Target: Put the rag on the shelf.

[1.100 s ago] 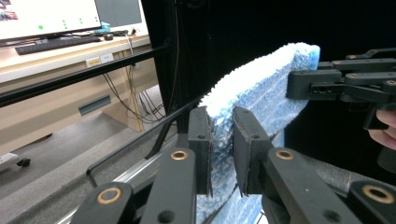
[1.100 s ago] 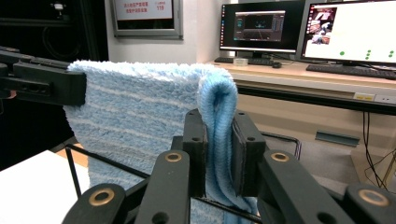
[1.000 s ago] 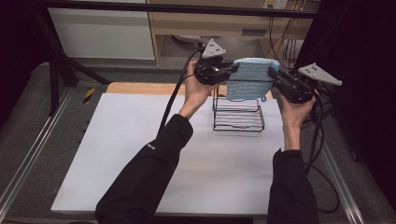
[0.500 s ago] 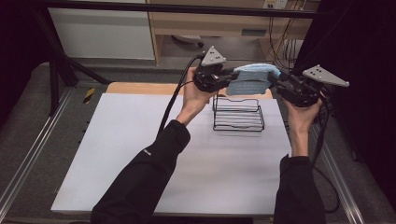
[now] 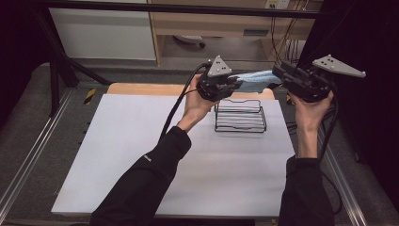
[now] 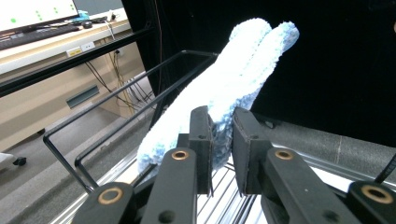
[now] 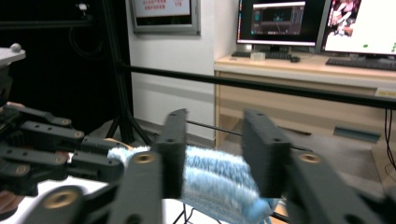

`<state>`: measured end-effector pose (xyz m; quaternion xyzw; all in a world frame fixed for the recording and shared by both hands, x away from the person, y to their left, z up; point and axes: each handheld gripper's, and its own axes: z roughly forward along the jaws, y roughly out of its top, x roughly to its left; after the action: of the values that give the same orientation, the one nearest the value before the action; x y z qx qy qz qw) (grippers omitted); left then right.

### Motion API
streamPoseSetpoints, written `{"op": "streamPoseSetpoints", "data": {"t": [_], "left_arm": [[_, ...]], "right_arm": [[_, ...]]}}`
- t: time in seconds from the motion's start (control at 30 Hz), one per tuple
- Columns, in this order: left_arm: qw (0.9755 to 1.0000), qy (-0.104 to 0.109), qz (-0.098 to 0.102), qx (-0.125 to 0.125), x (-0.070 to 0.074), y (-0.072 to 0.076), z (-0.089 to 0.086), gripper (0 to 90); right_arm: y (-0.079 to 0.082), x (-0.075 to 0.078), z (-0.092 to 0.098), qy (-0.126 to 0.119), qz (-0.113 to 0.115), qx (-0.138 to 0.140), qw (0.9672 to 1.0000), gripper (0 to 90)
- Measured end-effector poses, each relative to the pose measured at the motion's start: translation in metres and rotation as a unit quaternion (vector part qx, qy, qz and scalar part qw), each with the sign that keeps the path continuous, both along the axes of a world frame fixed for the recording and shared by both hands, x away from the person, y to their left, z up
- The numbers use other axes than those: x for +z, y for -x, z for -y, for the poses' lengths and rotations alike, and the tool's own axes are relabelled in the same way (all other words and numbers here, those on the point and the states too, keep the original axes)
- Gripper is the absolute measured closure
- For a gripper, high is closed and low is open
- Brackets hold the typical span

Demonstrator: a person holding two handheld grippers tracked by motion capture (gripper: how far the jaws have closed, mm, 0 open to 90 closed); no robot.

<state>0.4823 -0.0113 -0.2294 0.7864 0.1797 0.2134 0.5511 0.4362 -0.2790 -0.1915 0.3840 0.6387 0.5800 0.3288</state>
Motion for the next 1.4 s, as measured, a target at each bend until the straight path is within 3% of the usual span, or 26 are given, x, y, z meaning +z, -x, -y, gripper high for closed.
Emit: {"op": "streamPoseSetpoints", "data": {"t": [0.17, 0.37, 0.5, 0.6, 0.73, 0.8, 0.9, 1.1, 1.4], "left_arm": [[1.0000, -0.007, 0.000, -0.005, -0.004, 0.003, -0.002, 79.1], [0.9998, -0.015, -0.003, -0.008, -0.006, 0.006, -0.006, 78.6], [0.9997, -0.008, -0.022, -0.010, -0.004, 0.006, -0.010, 76.1], [0.9987, 0.012, -0.047, -0.016, 0.000, 0.007, -0.015, 73.0], [0.9967, 0.040, -0.068, -0.018, 0.011, 0.009, -0.021, 74.0], [0.9963, 0.043, -0.074, -0.012, 0.015, 0.009, -0.020, 74.5], [0.9960, 0.030, -0.085, -0.004, 0.013, 0.007, -0.014, 77.1], [0.9944, -0.003, -0.105, 0.006, -0.008, 0.003, -0.001, 83.4], [0.9928, -0.010, -0.115, 0.031, -0.030, -0.007, 0.004, 87.4]], "right_arm": [[-0.011, 0.001, -0.008, 0.021, -0.039, 0.001, 0.9990, 82.4], [-0.017, -0.011, -0.015, 0.037, -0.076, 0.013, 0.9963, 89.6], [-0.019, -0.021, -0.016, 0.040, -0.097, 0.020, 0.9943, 90.0], [-0.018, -0.029, -0.016, 0.045, -0.105, 0.022, 0.9933, 90.0], [-0.019, -0.039, -0.016, 0.047, -0.112, 0.024, 0.9923, 90.0], [-0.019, -0.044, -0.016, 0.048, -0.115, 0.025, 0.9919, 90.0], [-0.020, -0.051, -0.017, 0.048, -0.117, 0.028, 0.9916, 89.9], [-0.019, -0.060, -0.015, 0.045, -0.115, 0.030, 0.9919, 89.8], [-0.019, -0.072, -0.006, 0.040, -0.111, 0.024, 0.9928, 89.8]]}}
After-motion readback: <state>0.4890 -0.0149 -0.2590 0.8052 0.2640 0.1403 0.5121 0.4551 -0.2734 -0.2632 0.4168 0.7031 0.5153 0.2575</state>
